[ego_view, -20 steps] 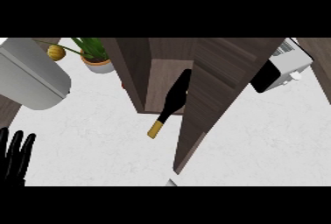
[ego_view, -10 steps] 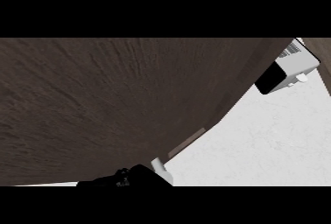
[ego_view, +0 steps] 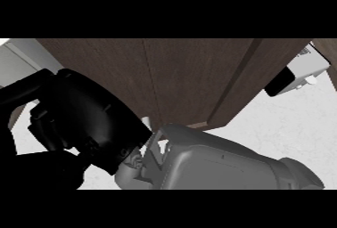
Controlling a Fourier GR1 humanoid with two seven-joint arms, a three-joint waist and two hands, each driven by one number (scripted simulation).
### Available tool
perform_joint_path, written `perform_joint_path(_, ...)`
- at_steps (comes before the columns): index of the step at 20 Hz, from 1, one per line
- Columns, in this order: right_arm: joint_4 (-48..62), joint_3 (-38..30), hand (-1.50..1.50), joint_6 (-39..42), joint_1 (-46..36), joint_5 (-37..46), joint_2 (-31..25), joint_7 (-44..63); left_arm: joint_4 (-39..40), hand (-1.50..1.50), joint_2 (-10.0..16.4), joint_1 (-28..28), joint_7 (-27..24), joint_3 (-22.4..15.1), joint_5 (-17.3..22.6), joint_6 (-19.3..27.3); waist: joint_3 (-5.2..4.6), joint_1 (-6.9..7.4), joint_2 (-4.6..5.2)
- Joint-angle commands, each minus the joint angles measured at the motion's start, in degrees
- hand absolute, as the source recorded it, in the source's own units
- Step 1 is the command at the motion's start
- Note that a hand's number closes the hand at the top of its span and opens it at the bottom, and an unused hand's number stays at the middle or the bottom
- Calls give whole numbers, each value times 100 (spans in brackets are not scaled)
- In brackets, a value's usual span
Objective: Pick up the wine, place it into the cabinet and close the cabinet
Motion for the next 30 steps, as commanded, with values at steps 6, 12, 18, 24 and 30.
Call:
perform_joint_path(6, 1601, -292, 150, 1894, -723, -2385, 12, -4, 207, -150, 143, -113, 112, 390, 253, -404, 1, 118, 91)
perform_joint_path(12, 3456, -857, 150, 2567, -1121, -2806, 12, -732, 322, -150, 225, -268, 341, 776, 482, -373, 6, -48, 58)
perform_joint_path(18, 4407, -1242, 150, 2506, -1330, -1904, -207, -1830, 280, -150, 149, -75, 397, 959, 532, -471, 11, -161, 27)
perform_joint_path(24, 4795, -1132, 150, 2641, -806, -1765, -579, -2415, 234, -150, 249, -171, 556, 1047, 631, -489, 15, -242, 82)
perform_joint_path(30, 4881, -1382, 150, 2820, -936, -1962, -910, -2488, 15, -150, 242, -282, 712, 817, 699, -543, 18, -350, 110)
